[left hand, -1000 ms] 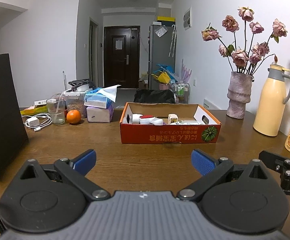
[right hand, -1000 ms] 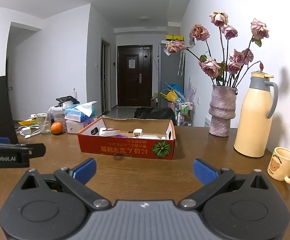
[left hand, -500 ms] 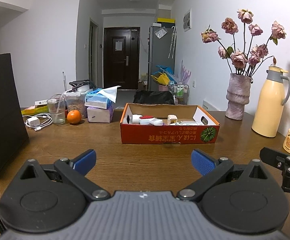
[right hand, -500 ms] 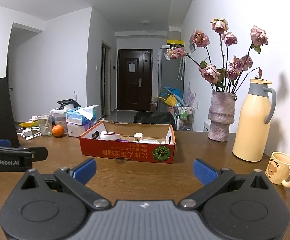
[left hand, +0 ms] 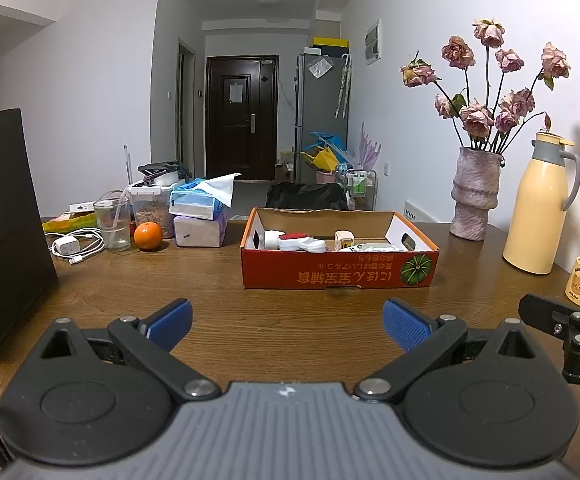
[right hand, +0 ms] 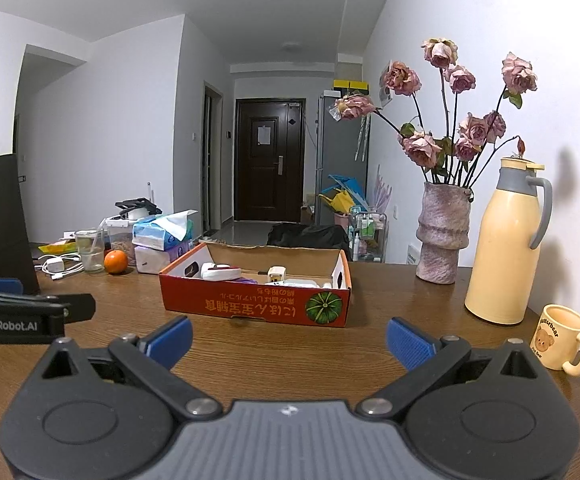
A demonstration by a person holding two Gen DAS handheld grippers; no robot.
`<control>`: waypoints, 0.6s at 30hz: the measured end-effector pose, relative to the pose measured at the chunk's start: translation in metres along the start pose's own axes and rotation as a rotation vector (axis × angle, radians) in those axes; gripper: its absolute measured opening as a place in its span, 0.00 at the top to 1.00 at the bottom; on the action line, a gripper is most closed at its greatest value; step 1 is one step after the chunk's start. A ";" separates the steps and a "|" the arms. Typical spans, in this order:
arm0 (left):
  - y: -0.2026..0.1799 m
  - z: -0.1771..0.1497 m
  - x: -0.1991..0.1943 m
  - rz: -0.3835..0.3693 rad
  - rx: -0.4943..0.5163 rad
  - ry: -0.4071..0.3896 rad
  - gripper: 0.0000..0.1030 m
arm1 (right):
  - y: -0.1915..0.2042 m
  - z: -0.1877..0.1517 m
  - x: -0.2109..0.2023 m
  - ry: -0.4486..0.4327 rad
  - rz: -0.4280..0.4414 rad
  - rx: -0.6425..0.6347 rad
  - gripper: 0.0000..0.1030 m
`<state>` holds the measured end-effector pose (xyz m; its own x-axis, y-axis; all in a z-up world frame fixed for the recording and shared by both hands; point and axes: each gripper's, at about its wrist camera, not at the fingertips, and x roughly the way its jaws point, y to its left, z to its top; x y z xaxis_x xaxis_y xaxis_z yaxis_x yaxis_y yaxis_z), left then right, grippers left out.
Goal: Organize rigid objects
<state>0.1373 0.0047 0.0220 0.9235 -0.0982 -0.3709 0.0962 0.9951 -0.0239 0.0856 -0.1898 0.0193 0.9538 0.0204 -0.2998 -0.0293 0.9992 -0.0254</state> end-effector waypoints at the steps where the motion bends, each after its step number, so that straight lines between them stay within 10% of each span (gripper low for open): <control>1: 0.000 0.000 0.000 0.000 0.000 -0.001 0.00 | 0.000 0.000 0.000 0.001 0.000 0.000 0.00; 18: 0.000 0.001 0.000 0.003 0.001 0.000 0.00 | 0.000 0.001 0.001 0.003 0.000 -0.001 0.00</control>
<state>0.1375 0.0049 0.0225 0.9238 -0.0955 -0.3707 0.0941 0.9953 -0.0220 0.0868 -0.1893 0.0198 0.9530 0.0203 -0.3023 -0.0295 0.9992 -0.0261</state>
